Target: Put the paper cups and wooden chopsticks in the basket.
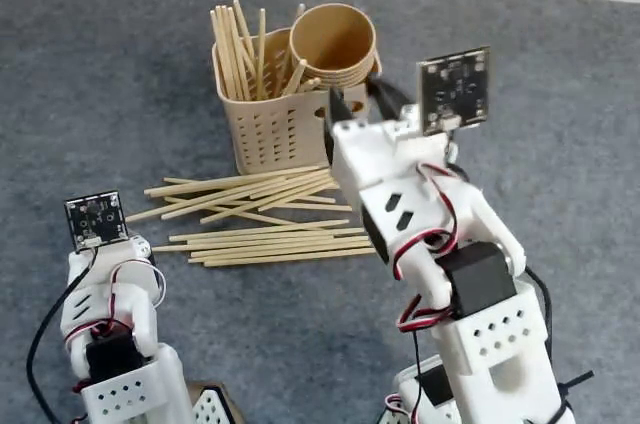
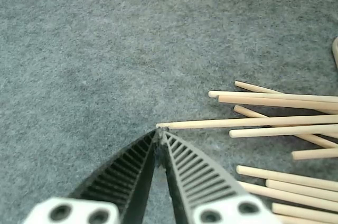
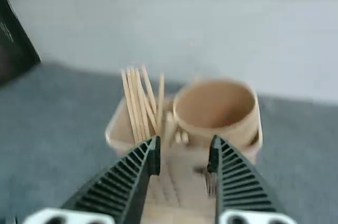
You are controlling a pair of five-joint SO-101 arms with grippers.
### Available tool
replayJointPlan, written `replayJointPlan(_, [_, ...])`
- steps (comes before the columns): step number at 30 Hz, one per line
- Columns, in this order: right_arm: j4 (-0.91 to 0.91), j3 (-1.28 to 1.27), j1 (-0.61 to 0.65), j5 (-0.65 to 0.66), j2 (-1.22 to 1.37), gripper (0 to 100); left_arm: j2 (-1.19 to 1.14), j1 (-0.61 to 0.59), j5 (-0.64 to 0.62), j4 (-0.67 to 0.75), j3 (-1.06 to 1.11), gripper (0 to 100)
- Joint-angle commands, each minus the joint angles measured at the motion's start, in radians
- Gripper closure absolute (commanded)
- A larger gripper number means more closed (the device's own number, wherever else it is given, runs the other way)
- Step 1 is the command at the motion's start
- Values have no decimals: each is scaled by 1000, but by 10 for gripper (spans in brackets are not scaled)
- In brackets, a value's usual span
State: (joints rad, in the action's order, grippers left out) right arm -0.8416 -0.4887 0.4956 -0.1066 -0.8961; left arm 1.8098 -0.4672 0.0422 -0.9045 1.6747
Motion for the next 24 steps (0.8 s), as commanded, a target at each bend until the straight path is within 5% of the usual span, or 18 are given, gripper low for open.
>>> replayJointPlan(1, [-222, 22, -24, -52, -27, 840, 7, -7, 8, 20, 21, 992])
replayJointPlan(10, [-430, -131, -44, -370, -24, 836, 7, -7, 8, 20, 21, 992])
replayJointPlan(24, [-323, -458, -50, -459, 65, 836, 7, -7, 8, 20, 21, 992])
